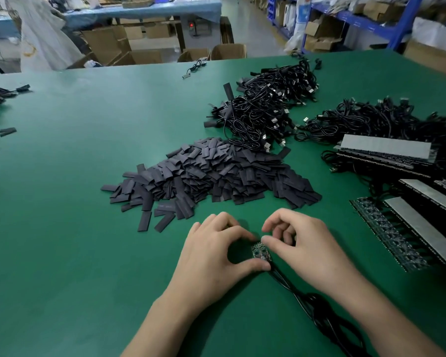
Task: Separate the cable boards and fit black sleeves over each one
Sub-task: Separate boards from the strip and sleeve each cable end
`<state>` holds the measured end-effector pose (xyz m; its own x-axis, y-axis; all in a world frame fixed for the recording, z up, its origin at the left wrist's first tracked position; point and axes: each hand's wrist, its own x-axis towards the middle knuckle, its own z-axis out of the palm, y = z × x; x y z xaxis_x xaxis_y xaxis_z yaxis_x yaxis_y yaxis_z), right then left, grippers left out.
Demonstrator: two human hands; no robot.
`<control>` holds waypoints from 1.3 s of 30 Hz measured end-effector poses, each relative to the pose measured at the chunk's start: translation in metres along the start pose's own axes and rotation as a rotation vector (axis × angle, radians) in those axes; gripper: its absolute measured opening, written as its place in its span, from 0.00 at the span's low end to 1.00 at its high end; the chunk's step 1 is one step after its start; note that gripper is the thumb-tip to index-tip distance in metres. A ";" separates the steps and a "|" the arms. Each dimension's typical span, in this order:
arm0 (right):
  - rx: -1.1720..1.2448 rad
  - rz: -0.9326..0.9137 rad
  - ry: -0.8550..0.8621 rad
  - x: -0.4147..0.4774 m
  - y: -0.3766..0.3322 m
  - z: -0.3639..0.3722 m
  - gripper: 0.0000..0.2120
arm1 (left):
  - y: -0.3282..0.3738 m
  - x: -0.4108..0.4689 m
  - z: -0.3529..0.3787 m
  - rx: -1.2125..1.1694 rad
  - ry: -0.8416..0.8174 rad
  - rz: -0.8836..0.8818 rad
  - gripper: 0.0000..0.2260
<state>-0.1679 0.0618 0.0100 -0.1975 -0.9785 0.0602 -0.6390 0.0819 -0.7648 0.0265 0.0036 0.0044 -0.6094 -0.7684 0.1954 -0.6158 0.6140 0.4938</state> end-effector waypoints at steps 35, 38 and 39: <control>0.022 -0.127 0.133 -0.007 -0.002 0.003 0.04 | 0.006 0.002 -0.013 -1.105 0.101 -0.194 0.04; 0.118 -0.237 0.072 -0.009 -0.009 0.004 0.09 | 0.003 0.004 -0.011 -1.057 0.188 -0.224 0.08; 0.145 -0.251 0.008 -0.010 -0.011 0.005 0.12 | 0.002 0.004 -0.010 -1.031 0.201 -0.223 0.08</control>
<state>-0.1552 0.0700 0.0145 -0.0529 -0.9632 0.2636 -0.5561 -0.1908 -0.8089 0.0276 -0.0001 0.0153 -0.3838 -0.9178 0.1016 0.0729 0.0795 0.9942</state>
